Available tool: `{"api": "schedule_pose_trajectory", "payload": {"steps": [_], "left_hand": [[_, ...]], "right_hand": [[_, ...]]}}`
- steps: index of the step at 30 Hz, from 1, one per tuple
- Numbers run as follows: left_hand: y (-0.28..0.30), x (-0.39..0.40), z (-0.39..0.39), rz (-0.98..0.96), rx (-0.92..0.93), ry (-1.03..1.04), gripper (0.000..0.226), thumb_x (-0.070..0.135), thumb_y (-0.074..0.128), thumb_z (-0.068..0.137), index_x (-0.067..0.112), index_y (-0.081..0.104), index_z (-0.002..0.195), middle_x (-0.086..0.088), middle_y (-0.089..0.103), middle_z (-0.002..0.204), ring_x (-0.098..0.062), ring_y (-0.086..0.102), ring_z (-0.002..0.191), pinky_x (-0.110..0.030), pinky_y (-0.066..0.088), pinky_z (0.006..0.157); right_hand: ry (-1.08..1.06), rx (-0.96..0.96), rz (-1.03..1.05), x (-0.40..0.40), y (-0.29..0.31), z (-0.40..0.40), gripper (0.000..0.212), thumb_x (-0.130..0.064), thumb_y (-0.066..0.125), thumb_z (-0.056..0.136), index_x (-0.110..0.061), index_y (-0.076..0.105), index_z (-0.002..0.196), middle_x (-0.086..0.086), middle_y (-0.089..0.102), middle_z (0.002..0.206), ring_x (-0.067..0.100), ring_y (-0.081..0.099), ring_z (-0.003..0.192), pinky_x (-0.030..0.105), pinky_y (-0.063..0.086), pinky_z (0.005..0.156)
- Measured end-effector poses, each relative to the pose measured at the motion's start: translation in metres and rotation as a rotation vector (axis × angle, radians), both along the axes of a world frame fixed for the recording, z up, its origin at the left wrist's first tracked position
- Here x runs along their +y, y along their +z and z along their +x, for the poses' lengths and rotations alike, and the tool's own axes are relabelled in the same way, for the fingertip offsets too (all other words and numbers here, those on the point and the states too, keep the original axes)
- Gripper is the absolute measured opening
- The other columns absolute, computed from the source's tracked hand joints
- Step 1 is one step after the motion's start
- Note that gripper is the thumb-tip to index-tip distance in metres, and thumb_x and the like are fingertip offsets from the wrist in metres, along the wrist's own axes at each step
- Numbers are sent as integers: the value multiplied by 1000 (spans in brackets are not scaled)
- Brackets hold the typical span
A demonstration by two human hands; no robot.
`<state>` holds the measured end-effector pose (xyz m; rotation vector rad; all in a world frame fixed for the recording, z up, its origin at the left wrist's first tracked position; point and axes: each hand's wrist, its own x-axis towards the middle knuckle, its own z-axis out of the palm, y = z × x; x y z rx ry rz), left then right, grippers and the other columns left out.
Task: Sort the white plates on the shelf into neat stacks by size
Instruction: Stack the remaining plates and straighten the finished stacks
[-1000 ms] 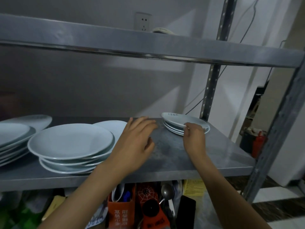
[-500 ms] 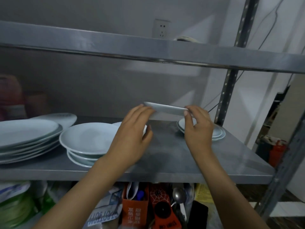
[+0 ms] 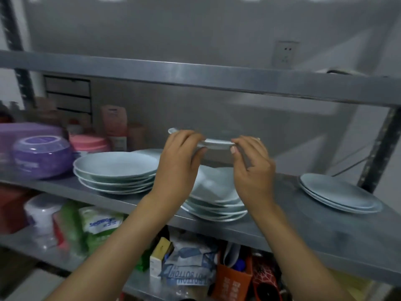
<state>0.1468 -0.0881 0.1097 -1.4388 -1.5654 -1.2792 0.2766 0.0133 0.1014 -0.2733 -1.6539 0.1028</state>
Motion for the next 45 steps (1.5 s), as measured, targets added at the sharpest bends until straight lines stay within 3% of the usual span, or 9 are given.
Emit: {"api": "schedule_pose_trajectory", "payload": {"steps": [7,11,14,19,28,32,35,38,45], "left_hand": [[-1,-41,-56,-48,-47,129,11,6,73,80,7,65,88,-5,60,91,-24,55,90,-20,35,76],[-16,-51,-78,-68,-85,177,13,4,75,77,8,65,84,-5,61,84,-25,55,83,-22,34,68],[-23,-52,-91,-78,-146,217,12,3,77,75,8,66,79,-4,60,78,-24,53,77,-23,29,65],[-24,-47,-101,-155,-227,326,6,5,71,82,3,68,77,-10,61,77,-27,51,78,-34,37,63],[-37,-34,-113,-357,-318,384,12,-8,64,73,3,65,69,-9,59,69,-29,53,73,-45,46,64],[-38,-31,-114,-408,-299,436,21,-16,52,66,4,56,62,-8,47,64,-31,49,69,-41,38,56],[-38,-30,-113,-496,-295,475,20,-9,52,74,8,63,73,-7,57,76,-31,55,77,-45,49,73],[-38,-28,-113,-569,-339,504,15,12,58,86,17,67,76,1,62,80,-25,57,79,-56,35,101],[-30,-28,-100,-678,-375,411,15,20,52,88,14,64,79,-2,66,84,-27,57,82,-51,35,101]], "right_hand": [[138,-157,-95,-34,-1,-56,19,-2,60,91,-5,70,107,4,68,107,17,60,107,24,42,101],[164,-280,-301,-47,1,-72,38,-9,56,93,-19,59,130,-19,47,126,-6,34,125,22,22,117],[138,-302,-363,-49,-3,-74,43,-7,54,93,-20,55,134,-17,45,130,-2,32,132,35,26,118],[86,-321,-394,-45,-8,-76,40,-8,55,91,-22,58,129,-2,51,138,12,41,133,36,37,110],[52,-297,-355,-50,-11,-77,34,-5,55,89,-20,62,119,-14,53,117,1,46,116,-2,25,92],[48,-278,-333,-49,-11,-77,33,-3,55,88,-19,64,115,-16,54,113,-2,46,111,-4,27,90],[55,-263,-334,-48,-10,-75,31,-2,55,87,-18,64,113,-14,55,111,-2,46,108,-5,27,87],[53,-240,-327,-47,-9,-73,31,0,56,86,-16,65,111,-13,56,109,-1,47,106,-6,25,87],[28,-230,-327,-41,-10,-67,31,-1,55,86,-17,65,110,-13,56,109,-1,47,106,-6,26,87]]}}
